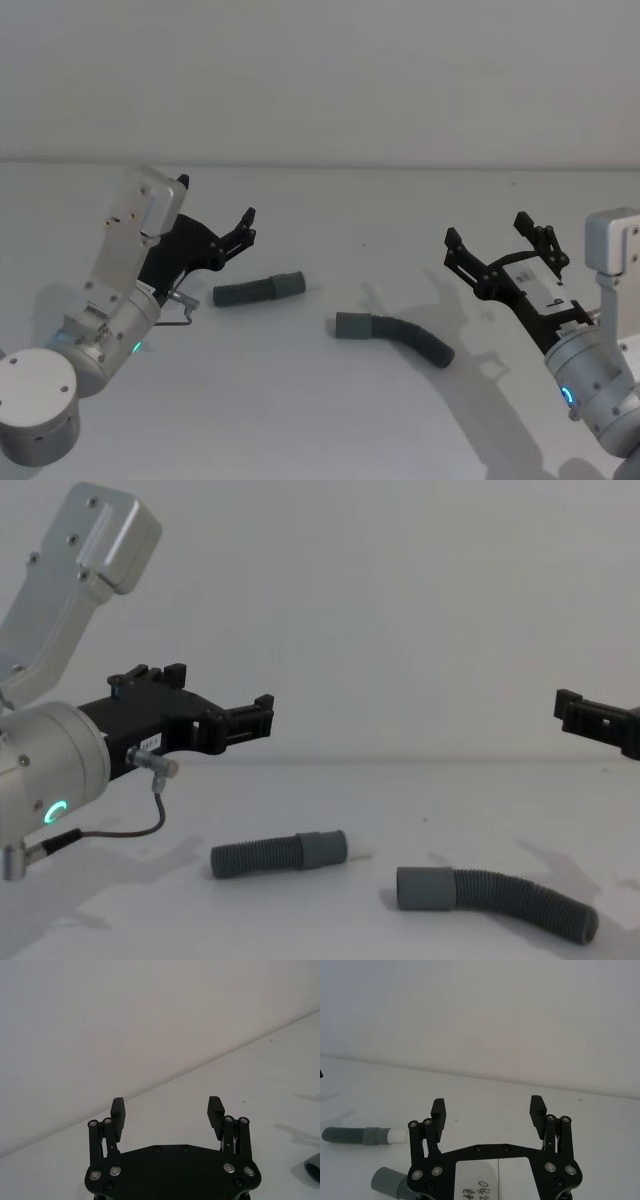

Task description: Use both hands to pick up one end of the pipe from the table, align the ends, and insert them.

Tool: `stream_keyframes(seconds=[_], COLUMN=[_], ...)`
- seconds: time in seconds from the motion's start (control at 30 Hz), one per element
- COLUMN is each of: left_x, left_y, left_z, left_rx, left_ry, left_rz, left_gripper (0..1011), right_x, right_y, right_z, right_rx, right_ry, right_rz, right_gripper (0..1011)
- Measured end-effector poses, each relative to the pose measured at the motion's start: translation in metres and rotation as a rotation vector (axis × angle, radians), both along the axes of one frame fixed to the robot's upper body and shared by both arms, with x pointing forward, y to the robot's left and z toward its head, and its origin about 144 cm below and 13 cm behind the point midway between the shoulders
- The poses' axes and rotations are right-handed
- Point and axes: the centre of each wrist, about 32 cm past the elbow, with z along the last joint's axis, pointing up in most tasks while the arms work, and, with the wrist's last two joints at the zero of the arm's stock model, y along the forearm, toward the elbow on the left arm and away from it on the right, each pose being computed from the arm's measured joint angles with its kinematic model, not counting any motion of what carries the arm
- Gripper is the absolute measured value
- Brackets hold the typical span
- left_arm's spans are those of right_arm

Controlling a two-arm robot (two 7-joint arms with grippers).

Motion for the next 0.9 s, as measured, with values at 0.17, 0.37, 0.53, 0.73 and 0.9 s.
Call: stream_keyframes(seconds=[0.17,0.37,0.53,0.73,0.9], left_x=[0.0,0.0,0.002,0.002,0.002], left_y=[0.0,0.0,0.0,0.0,0.001], left_z=[0.0,0.0,0.0,0.001,0.0], left_rx=[0.0,0.0,0.0,0.0,0.005], left_ry=[0.0,-0.001,0.001,0.002,0.005], left_rz=[0.0,0.0,-0.003,-0.004,-0.02], left_gripper=[1001,1001,1001,1001,1001], right_x=[0.0,0.001,0.007,0.014,0.019], right_y=[0.0,-0.001,-0.005,-0.012,-0.016], right_z=[0.0,0.0,0.0,0.001,0.003], right_rx=[0.0,-0.001,-0.008,-0.018,-0.032], right_ry=[0.0,0.001,0.001,0.006,0.013], right_rz=[0.0,0.001,0.017,0.045,0.071], right_gripper=[1001,1001,1001,1001,1001])
